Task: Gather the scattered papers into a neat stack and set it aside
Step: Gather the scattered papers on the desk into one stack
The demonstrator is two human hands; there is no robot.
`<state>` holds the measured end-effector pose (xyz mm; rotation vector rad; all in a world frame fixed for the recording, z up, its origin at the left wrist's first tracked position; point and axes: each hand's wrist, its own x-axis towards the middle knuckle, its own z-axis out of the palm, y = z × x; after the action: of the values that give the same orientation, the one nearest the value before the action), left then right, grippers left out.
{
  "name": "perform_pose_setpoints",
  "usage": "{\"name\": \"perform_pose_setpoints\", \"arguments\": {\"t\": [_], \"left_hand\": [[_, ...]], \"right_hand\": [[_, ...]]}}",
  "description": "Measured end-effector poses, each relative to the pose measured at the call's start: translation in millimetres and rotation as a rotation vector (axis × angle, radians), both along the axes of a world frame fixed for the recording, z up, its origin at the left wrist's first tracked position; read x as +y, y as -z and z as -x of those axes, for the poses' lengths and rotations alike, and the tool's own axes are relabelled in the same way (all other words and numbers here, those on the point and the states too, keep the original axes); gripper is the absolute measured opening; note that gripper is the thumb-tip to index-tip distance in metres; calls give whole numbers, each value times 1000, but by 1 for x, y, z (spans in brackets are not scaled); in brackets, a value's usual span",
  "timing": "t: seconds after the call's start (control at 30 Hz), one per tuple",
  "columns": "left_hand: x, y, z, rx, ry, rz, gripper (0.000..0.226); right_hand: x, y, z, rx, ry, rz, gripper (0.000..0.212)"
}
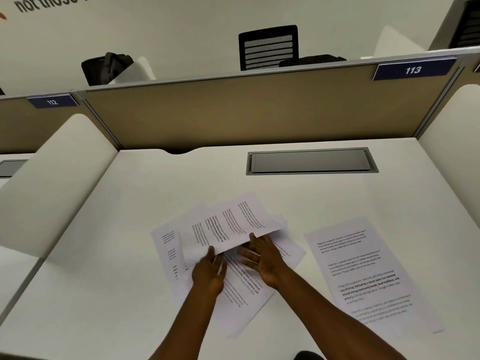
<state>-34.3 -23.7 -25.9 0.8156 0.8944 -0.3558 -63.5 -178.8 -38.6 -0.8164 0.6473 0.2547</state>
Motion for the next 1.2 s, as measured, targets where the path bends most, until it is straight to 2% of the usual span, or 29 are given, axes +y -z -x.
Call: {"name": "perform_pose_setpoints", "arguments": {"t": [0.17, 0.33, 0.37, 0.43, 0.5, 0.53, 0.6, 0.7, 0.8, 0.9, 1.07, 1.2], "left_hand": [[-12, 5, 43, -26, 181, -113, 26], [-13, -10, 69, -104, 471, -287, 12], [-9, -11, 67, -180, 499, -395, 9], [1, -12, 61, -416, 569, -734, 5], [12, -13, 48, -624, 632, -1068, 7], [16, -12, 40, -691, 655, -1175, 12], [24, -7, 25, -755, 747, -1326, 28], [35, 5, 11, -769, 997, -1504, 48], [43, 20, 10, -653, 1249, -1556, 64], [46, 33, 12, -619, 1353, -1592, 70], [44, 37, 12, -618, 1262, -1586, 77], [40, 38, 6, -650, 1226, -1622, 76]], "right_hand": [[2, 7, -11, 64, 157, 115, 42], [-14, 11, -17, 124, 126, 570, 43], [-19, 10, -17, 132, 100, 624, 46], [-30, 7, -16, 123, 51, 707, 52], [-42, 7, -16, 81, -3, 785, 52], [-48, 7, -16, 65, -33, 825, 52], [-58, 7, -14, 56, -83, 907, 49], [-70, 8, -10, 69, -73, 1055, 37], [-82, 8, -3, 67, -49, 1120, 30], [-93, 7, 7, 26, -89, 1202, 30], [-113, 8, 32, 33, -3, 1357, 29], [-119, 12, 54, 61, 81, 1255, 28]]}}
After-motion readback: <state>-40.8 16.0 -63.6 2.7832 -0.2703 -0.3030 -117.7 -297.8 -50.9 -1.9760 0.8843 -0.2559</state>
